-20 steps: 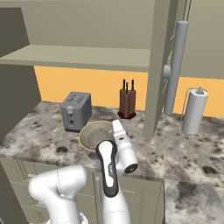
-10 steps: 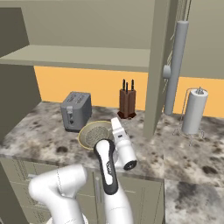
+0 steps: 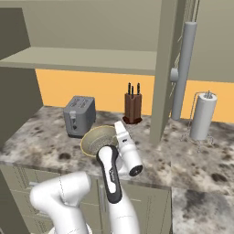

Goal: Open the cabinet and setup a tea strainer by placing it in the bowl upright.

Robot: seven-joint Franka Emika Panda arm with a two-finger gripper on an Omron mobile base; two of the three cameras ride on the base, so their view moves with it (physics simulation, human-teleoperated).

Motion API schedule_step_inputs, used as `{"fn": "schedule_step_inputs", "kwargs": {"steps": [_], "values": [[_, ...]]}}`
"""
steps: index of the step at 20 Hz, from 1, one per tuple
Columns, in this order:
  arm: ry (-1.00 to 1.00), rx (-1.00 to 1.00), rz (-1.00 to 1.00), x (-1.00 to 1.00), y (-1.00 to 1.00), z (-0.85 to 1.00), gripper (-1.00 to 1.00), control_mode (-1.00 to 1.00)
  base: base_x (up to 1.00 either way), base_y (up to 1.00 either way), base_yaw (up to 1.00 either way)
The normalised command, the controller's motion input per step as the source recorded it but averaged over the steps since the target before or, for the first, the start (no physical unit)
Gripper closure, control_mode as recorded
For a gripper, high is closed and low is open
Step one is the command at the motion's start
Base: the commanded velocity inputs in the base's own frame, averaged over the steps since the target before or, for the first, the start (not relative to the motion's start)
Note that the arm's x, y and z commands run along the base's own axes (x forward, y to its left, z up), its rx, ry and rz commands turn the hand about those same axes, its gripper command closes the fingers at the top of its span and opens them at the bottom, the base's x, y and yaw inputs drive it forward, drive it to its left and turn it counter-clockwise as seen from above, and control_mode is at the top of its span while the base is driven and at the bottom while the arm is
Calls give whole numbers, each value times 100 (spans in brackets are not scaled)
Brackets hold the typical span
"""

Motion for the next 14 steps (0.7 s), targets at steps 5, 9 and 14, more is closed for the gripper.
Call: {"fn": "schedule_step_inputs", "kwargs": {"steps": [5,9,14], "values": [[0,0,3,0,0,0,-100,-100,0,0,0],[13,2,0,18,-10,0,-100,-100,0,0,0],[29,2,0,4,-22,0,-100,-100,0,0,0]]}}
